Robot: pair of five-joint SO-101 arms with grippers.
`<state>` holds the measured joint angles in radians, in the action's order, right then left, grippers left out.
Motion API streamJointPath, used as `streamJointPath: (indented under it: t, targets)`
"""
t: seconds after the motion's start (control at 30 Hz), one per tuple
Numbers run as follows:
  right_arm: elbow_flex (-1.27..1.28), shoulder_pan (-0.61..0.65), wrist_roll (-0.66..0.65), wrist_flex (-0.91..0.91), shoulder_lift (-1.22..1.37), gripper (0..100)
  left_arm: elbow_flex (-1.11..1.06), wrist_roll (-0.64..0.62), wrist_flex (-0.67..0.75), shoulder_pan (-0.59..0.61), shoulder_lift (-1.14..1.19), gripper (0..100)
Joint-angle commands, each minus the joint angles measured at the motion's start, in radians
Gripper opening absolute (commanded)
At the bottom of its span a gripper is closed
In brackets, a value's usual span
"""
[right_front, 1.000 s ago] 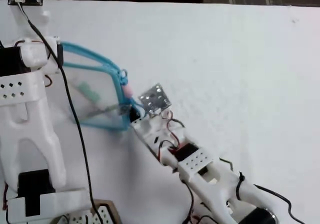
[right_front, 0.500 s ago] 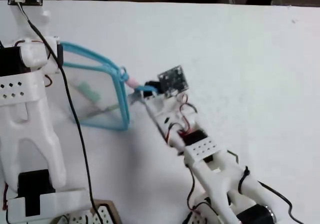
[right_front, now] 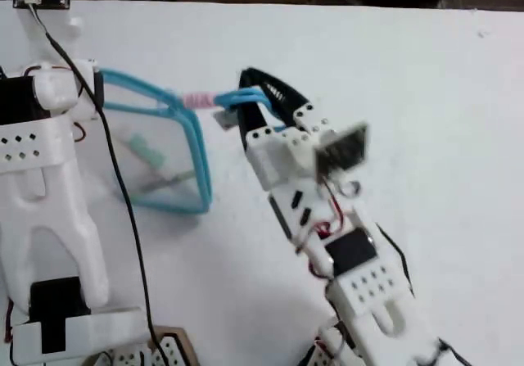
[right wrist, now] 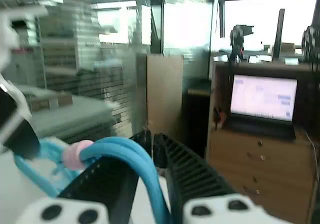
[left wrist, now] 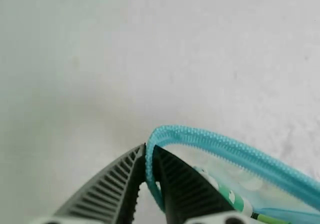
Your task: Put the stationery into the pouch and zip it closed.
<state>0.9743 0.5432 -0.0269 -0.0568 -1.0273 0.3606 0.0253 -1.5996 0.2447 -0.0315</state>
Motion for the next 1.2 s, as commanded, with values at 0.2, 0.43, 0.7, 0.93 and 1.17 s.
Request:
streamJointPath:
  t: [0.2,0.43,0.7,0.93,1.17]
  targets:
    - [-0.459,0.002,-0.008,0.236,-0.015,1.7,0.077,0.057,-0.044,-0.116,0.108,3]
    - [-0.747,0.015,-0.005,0.346,0.186,1.7,0.253,0.054,-0.118,-0.114,0.108,19]
    - [-1.106,0.03,-0.006,0.456,0.466,1.7,0.451,-0.005,-0.186,-0.114,0.096,30]
    - [-1.338,0.038,-0.002,0.59,0.651,1.7,0.463,-0.054,-0.184,-0.127,-0.081,30]
    - [-1.494,0.099,-0.008,0.671,0.737,1.7,0.466,-0.169,-0.181,-0.125,-0.274,34]
